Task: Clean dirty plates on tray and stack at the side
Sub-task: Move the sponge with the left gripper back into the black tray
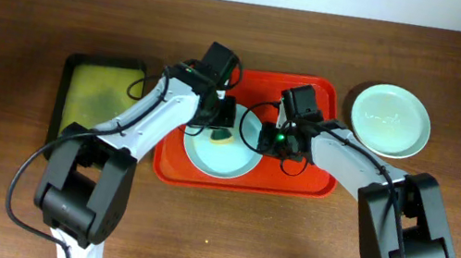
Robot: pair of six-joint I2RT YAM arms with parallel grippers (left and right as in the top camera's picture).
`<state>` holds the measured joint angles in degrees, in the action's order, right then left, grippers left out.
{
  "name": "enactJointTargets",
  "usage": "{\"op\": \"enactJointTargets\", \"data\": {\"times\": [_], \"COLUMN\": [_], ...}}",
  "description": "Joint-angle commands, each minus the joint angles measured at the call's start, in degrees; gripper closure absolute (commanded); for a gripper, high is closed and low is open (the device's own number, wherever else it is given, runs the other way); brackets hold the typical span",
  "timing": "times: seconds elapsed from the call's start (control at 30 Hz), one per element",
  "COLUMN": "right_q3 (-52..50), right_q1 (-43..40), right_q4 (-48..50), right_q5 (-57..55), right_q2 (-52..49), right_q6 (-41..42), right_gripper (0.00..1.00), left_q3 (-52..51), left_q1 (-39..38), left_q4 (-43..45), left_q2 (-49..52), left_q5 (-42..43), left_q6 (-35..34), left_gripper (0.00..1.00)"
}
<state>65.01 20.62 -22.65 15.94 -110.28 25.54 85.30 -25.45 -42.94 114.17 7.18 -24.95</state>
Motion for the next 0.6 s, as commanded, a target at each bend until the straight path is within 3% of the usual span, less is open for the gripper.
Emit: {"op": "enactJointTargets", "data": {"times": [0.0,0.33,0.57], "right_q3": [-0.35,-0.33,-0.35], "right_q1": [-0.44,-0.44,-0.44], "right_q4": [-0.46,-0.44,-0.44], "right_q5": [-1.55,-1.57,-1.6], "right_q2": [-0.68,-0.68,-0.68], "right_q6": [-0.22,-0.22,-0.24], "right_gripper": [0.96,0.96,0.96], "left_q3": [-1.86,-2.89,-2.58], "left_q1": [-0.81,-4.13,-2.6], "left_q4": [2.21,6.1,-0.9], "left_q2": [-1.25,4.24,5.27], "left_q5": [2.23,1.86,-27.02], "left_q6": [-0.46,-2.84,-2.84], "left_gripper": [1.0,1.0,1.0]}}
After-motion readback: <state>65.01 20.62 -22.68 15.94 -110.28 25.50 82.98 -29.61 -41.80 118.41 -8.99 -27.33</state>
